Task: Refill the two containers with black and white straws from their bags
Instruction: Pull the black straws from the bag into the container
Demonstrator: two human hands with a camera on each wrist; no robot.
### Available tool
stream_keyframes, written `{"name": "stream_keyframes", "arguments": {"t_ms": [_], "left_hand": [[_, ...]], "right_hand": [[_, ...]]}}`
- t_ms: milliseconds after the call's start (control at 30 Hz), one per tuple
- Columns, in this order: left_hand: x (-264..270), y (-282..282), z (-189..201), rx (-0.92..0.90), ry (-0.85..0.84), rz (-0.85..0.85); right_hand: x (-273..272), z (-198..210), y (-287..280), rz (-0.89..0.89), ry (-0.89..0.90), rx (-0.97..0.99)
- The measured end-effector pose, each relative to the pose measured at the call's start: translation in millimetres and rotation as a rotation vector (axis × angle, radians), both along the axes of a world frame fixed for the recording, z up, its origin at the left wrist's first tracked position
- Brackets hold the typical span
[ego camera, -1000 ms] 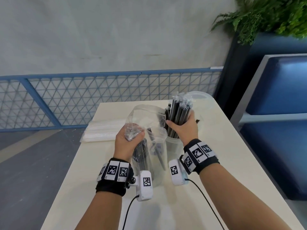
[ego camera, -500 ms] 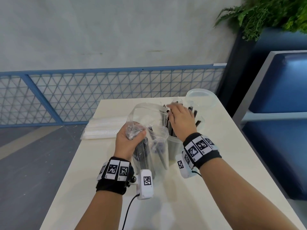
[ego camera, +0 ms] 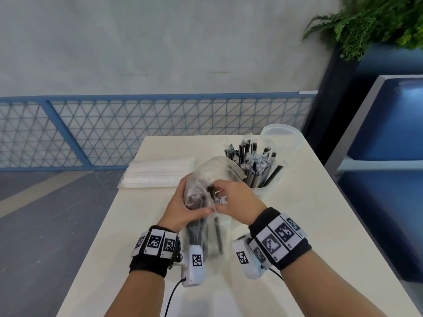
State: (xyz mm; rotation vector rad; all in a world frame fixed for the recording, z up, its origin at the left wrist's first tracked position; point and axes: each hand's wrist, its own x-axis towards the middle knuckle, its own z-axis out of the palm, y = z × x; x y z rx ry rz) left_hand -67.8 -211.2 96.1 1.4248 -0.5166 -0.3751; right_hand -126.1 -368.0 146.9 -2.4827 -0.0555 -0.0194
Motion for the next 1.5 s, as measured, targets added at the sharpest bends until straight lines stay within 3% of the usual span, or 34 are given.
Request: {"name": "stream_keyframes", "arguments": {"t_ms": [67, 167, 367, 533, 933, 1100, 1300, 1433, 1500], "left_hand": [[-3.3, 4.1, -5.0, 0.094, -0.002, -0.044], [-4.6, 10.0, -8.0, 0.174, 0.027, -0.099], [-11.4, 5.3, 4.0, 0.194, 0.019, -0.273], [-12.3, -7.5, 6.8, 0.191, -0.077, -0.271], [-11.4, -21.7, -8.5, 0.306, -0.049, -0.178], [-19.2, -23.0, 2.3, 0.372, -0.057, -0.145], [-25.1, -21.3, -0.3, 0.345, -0.129, 0.021], [-24.5, -12.9, 1.7, 0.375, -0.036, -0.063], [-24.4, -11.3, 1.6, 0.420, -0.067, -0.154]], "right_hand": [[-1.0, -7.6, 2.6, 0.029, 0.049, 0.038], [-3.8, -22.0, 7.8, 0.020, 0.095, 0.274], [-12.9, -41.3, 21.6, -0.141, 0.064, 0.669], [-15.4, -43.1, 26.9, -0.253, -0.009, 0.876], [-1.8, -41.5, 24.7, -0.475, -0.095, 1.086], [1.7, -27.7, 14.3, -0.477, -0.085, 1.225], [0.1, 2.3, 2.8, -0.460, -0.226, 1.345], [-0.9, 15.8, -9.5, -0.495, -0.329, 1.429], [0.1, 21.1, -13.7, -0.520, -0.363, 1.439]]}}
